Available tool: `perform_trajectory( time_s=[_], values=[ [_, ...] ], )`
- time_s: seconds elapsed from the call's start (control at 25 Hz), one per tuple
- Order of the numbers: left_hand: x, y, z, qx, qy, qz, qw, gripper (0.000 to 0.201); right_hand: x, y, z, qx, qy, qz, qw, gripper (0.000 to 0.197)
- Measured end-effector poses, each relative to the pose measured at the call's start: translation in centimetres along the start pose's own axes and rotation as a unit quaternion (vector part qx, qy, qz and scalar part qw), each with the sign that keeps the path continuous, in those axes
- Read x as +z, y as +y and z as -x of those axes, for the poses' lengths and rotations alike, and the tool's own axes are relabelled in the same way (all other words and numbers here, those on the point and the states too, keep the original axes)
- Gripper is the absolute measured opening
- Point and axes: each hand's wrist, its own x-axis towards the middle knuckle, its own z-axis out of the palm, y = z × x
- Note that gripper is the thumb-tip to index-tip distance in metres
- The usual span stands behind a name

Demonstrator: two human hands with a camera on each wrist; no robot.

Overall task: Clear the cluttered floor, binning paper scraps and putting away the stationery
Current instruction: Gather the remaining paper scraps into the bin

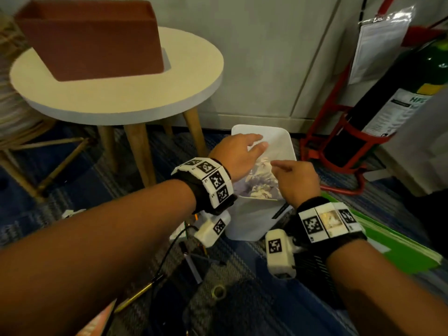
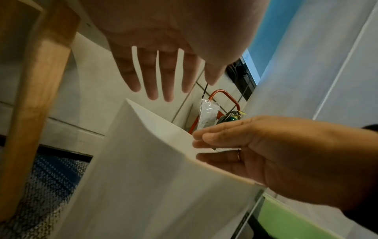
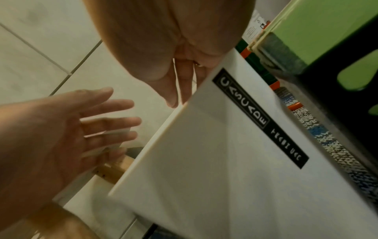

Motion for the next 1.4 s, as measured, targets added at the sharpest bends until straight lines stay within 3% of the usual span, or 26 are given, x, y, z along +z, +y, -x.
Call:
perform_trajectory(
  time_s=[0.08, 0.16, 0.28, 0.36, 0.44, 0.52, 0.6, 0.68, 0.84, 0.96, 1.12, 1.2, 1.24, 1.32, 1.4],
  values=[
    [-1.5, -0.8, 2.2, 0.045, 0.049, -0.001, 0.998, 0.037, 0.4, -1.6, 1.3, -0.079, 0.02, -0.021, 0.996, 0.019],
    [-2.9, -2.3, 5.6, 0.073, 0.067, -0.023, 0.995, 0.031, 1.8, -3.1, 3.8, -0.205, 0.015, -0.056, 0.977, 0.015],
    [-4.4, -6.7, 12.4, 0.07, -0.024, -0.118, 0.99, 0.031, 6.6, -3.5, 9.0, -0.319, -0.121, -0.034, 0.939, 0.014],
    [-4.2, -10.7, 17.9, 0.034, -0.133, -0.201, 0.97, 0.033, 10.9, -1.2, 12.6, -0.324, -0.261, 0.046, 0.908, 0.018],
    [-3.4, -14.5, 23.1, -0.027, -0.243, -0.254, 0.936, 0.023, 14.8, 3.0, 14.7, -0.271, -0.408, 0.226, 0.842, 0.025],
    [-2.4, -17.9, 26.9, -0.062, -0.319, -0.284, 0.902, 0.016, 16.9, 7.4, 15.1, -0.179, -0.494, 0.371, 0.766, 0.031],
    [-1.5, -21.1, 29.9, -0.104, -0.35, -0.296, 0.883, 0.019, 18.3, 10.8, 15.6, -0.111, -0.542, 0.418, 0.721, 0.03],
    [-0.6, -23.5, 32.3, -0.121, -0.358, -0.316, 0.87, 0.023, 19.9, 12.6, 16.8, -0.097, -0.566, 0.418, 0.704, 0.024],
    [0.7, -25.8, 34.4, -0.118, -0.355, -0.336, 0.864, 0.026, 24.7, 11.6, 20.2, -0.158, -0.589, 0.323, 0.724, 0.043],
    [1.1, -26.6, 34.1, -0.146, -0.319, -0.313, 0.883, 0.03, 28.0, 11.5, 21.9, -0.208, -0.586, 0.344, 0.704, 0.041],
    [2.0, -26.9, 33.2, -0.138, -0.299, -0.316, 0.89, 0.033, 28.9, 12.1, 22.1, -0.267, -0.559, 0.416, 0.666, 0.029],
    [2.1, -26.6, 32.5, -0.123, -0.297, -0.323, 0.89, 0.032, 28.0, 11.2, 21.2, -0.239, -0.559, 0.403, 0.684, 0.023],
    [2.2, -26.4, 32.1, -0.116, -0.303, -0.32, 0.89, 0.032, 26.8, 10.2, 20.4, -0.223, -0.548, 0.38, 0.711, 0.019],
    [2.2, -26.1, 30.9, -0.103, -0.324, -0.319, 0.885, 0.033, 23.2, 7.1, 18.1, -0.199, -0.483, 0.293, 0.801, 0.014],
    [2.6, -25.4, 28.7, -0.078, -0.338, -0.32, 0.882, 0.032, 17.7, 2.4, 15.1, -0.236, -0.359, 0.193, 0.882, 0.013]
  ],
)
